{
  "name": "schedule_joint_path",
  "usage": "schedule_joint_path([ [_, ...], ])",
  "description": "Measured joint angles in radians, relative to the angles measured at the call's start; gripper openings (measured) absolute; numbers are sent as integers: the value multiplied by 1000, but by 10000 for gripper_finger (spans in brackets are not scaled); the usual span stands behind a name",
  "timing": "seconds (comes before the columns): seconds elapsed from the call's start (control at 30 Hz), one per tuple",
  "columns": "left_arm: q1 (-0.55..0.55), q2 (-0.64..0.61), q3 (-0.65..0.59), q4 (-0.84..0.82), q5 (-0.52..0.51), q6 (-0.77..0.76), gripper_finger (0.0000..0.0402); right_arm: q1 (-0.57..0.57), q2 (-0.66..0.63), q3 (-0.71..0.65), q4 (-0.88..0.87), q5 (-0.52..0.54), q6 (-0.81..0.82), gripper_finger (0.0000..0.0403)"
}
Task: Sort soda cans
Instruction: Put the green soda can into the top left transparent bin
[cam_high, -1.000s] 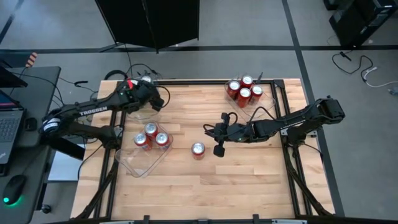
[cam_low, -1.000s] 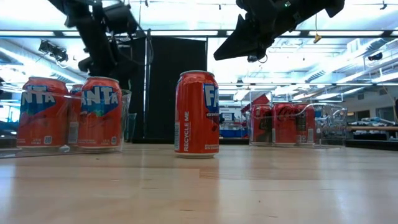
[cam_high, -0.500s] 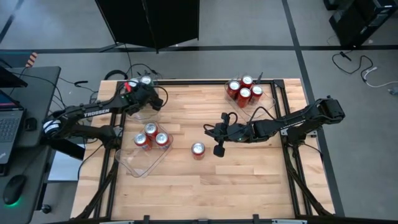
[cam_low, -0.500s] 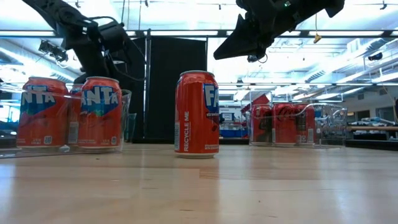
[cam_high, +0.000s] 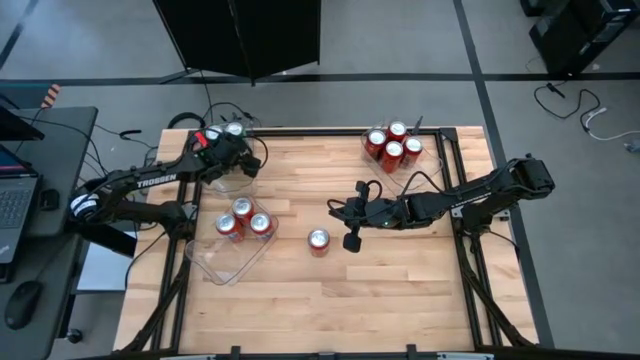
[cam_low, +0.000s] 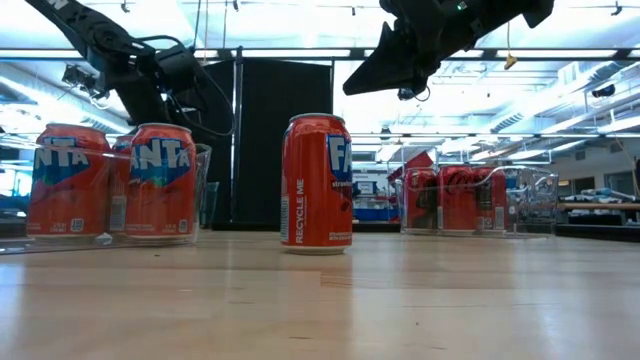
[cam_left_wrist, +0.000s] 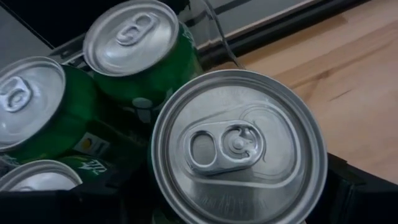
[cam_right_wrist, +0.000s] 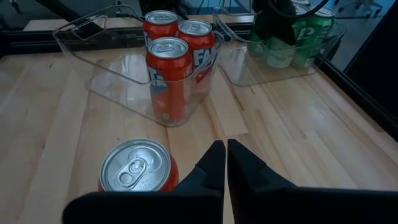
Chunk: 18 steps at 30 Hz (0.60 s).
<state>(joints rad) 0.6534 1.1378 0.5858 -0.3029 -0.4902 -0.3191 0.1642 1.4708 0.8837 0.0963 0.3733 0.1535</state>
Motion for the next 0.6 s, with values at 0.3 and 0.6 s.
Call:
schedule_joint_path([
  [0.3, 0, -1, 1, 12, 6, 16, 382, 0, 0, 0, 0, 0, 0, 3],
  [0.6, 0, 1, 19, 31, 5, 54, 337, 0, 0, 0, 1, 0, 0, 3],
])
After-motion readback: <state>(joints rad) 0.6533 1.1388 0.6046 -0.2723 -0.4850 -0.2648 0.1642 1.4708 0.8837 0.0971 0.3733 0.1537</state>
